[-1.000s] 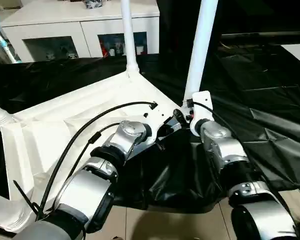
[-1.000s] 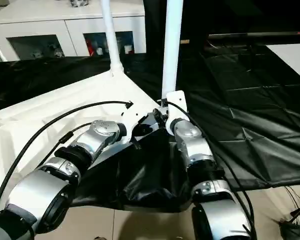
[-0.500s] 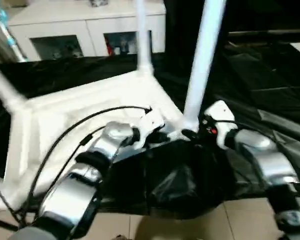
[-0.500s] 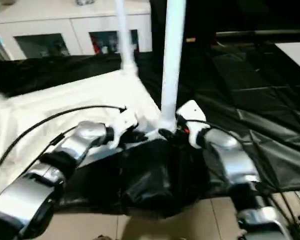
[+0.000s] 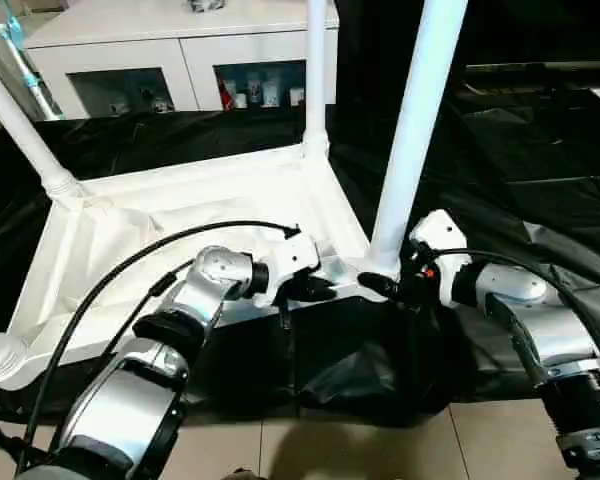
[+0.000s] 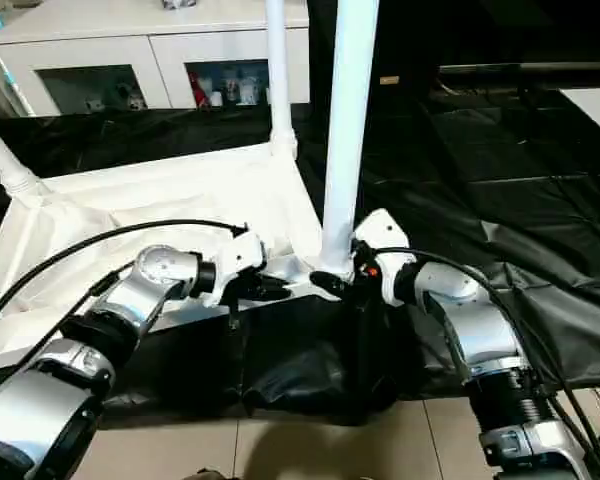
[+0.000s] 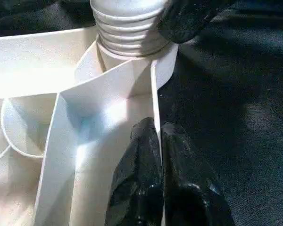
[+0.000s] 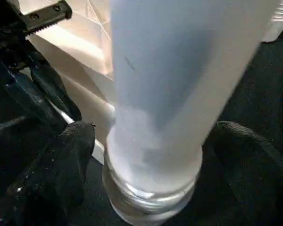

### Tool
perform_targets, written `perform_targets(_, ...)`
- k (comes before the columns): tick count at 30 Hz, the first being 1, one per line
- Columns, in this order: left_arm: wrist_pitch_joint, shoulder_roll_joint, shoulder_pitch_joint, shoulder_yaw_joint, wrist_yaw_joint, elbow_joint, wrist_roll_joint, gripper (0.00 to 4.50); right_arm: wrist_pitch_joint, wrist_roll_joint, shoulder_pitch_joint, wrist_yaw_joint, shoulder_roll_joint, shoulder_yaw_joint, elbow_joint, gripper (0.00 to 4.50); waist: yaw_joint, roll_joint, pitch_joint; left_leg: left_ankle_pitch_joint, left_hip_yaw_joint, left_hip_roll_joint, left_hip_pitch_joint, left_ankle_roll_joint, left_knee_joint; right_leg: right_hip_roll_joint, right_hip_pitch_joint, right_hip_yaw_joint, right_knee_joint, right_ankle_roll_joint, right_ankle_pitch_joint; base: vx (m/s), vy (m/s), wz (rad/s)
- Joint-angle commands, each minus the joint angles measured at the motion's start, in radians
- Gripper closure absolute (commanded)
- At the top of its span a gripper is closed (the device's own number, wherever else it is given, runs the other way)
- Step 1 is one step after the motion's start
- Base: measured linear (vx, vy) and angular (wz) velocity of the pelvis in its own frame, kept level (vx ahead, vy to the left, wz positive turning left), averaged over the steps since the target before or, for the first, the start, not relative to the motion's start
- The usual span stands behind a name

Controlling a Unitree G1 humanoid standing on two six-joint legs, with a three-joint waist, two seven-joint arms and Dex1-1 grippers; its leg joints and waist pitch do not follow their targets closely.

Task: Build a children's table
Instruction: Rotate leg to tighten

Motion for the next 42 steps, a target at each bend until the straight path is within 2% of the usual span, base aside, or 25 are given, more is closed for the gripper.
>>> perform_targets(1,0.005,0.014,0.007,-0.006,-0.016,-0.027,0.0,4.5,-0.015,-0.004,-0.012,-0.004,0.004,0.002,0.012,0.63,0.001,-0.02,-0.077,-0.111,-0.014,0.05,0.01,0.114,-0.062,-0.062,0.061,0.038,-0.057,-0.265,-0.095,0.0,0.0,0.0)
perform_targets(3,0.009,0.012,0.007,-0.006,-0.015,-0.031,-0.001,4.5,-0.018,-0.013,-0.014,-0.009,0.005,0.008,0.02,0.92,0.001,-0.022,-0.078,-0.103,-0.013,0.048,0.009,0.113,-0.061,-0.06,0.062,0.038,-0.056,-0.262,-0.088,0.0,0.0,0.0)
perform_targets(12,0.016,0.009,0.006,-0.006,-0.012,-0.038,-0.001,4.5,-0.033,-0.009,-0.017,-0.013,0.01,0.0,0.033,1.62,0.002,-0.019,-0.079,-0.102,-0.014,0.049,0.01,0.117,-0.06,-0.06,0.062,0.037,-0.055,-0.263,-0.081,0.0,0.0,0.0)
perform_targets(19,0.022,0.0,0.005,-0.002,0.004,-0.031,-0.002,4.5,-0.039,-0.001,-0.006,-0.032,0.034,-0.001,0.026,1.82,0.002,-0.02,-0.079,-0.095,-0.014,0.049,0.01,0.119,-0.059,-0.06,0.061,0.037,-0.054,-0.265,-0.074,0.0,0.0,0.0)
perform_targets(22,0.058,-0.014,-0.007,0.012,0.049,-0.011,-0.004,4.5,-0.014,-0.005,-0.016,-0.102,0.075,-0.015,0.042,1.83,-0.002,-0.021,-0.077,-0.109,-0.013,0.046,0.009,0.108,-0.061,-0.059,0.06,0.037,-0.057,-0.261,-0.106,0.0,0.0,0.0)
perform_targets(23,0.064,-0.025,-0.017,0.018,0.074,0.003,-0.004,4.5,-0.004,-0.014,-0.024,-0.146,0.098,-0.02,0.06,1.83,-0.006,-0.026,-0.076,-0.121,-0.012,0.046,0.011,0.101,-0.062,-0.059,0.059,0.038,-0.061,-0.257,-0.129,0.0,0.0,0.0)
perform_targets(25,0.079,-0.052,-0.042,0.034,0.142,0.037,-0.005,4.5,0.032,-0.019,-0.041,-0.239,0.157,-0.034,0.095,1.84,-0.013,-0.021,-0.074,-0.134,-0.015,0.044,0.011,0.081,-0.065,-0.058,0.058,0.037,-0.062,-0.248,-0.163,0.0,0.0,0.0)
perform_targets(27,0.091,-0.075,-0.06,0.049,0.192,0.063,-0.011,4.5,0.057,-0.027,-0.053,-0.305,0.198,-0.042,0.117,1.84,-0.019,-0.023,-0.073,-0.149,-0.016,0.042,0.013,0.067,-0.068,-0.058,0.058,0.036,-0.068,-0.239,-0.192,0.0,0.0,0.0)
perform_targets(33,0.142,-0.153,-0.13,0.089,0.371,0.146,-0.02,4.5,0.096,-0.104,-0.121,-0.533,0.316,-0.031,0.234,1.84,-0.029,-0.018,-0.075,-0.135,-0.017,0.039,0.013,0.053,-0.068,-0.058,0.057,0.039,-0.066,-0.236,-0.166,0.0,0.0,0.0)
perform_targets(39,0.15,-0.197,-0.178,0.1,0.482,0.19,-0.01,4.5,0.103,-0.111,-0.186,-0.636,0.402,-0.051,0.312,1.84,-0.029,-0.02,-0.078,-0.103,-0.015,0.037,0.012,0.081,-0.064,-0.059,0.06,0.039,-0.062,-0.248,-0.106,0.0,0.0,0.0)
perform_targets(40,0.148,-0.209,-0.189,0.102,0.492,0.201,-0.007,4.5,0.094,-0.11,-0.201,-0.648,0.426,-0.054,0.329,1.85,-0.03,-0.023,-0.078,-0.105,-0.015,0.038,0.013,0.083,-0.064,-0.059,0.06,0.038,-0.063,-0.248,-0.105,0.0,0.0,0.0)
perform_targets(42,0.147,-0.213,-0.191,0.102,0.493,0.202,-0.006,4.5,0.09,-0.108,-0.205,-0.642,0.433,-0.051,0.33,1.85,-0.028,-0.021,-0.078,-0.106,-0.015,0.038,0.012,0.089,-0.064,-0.06,0.061,0.038,-0.063,-0.249,-0.101,0.0,0.0,0.0)
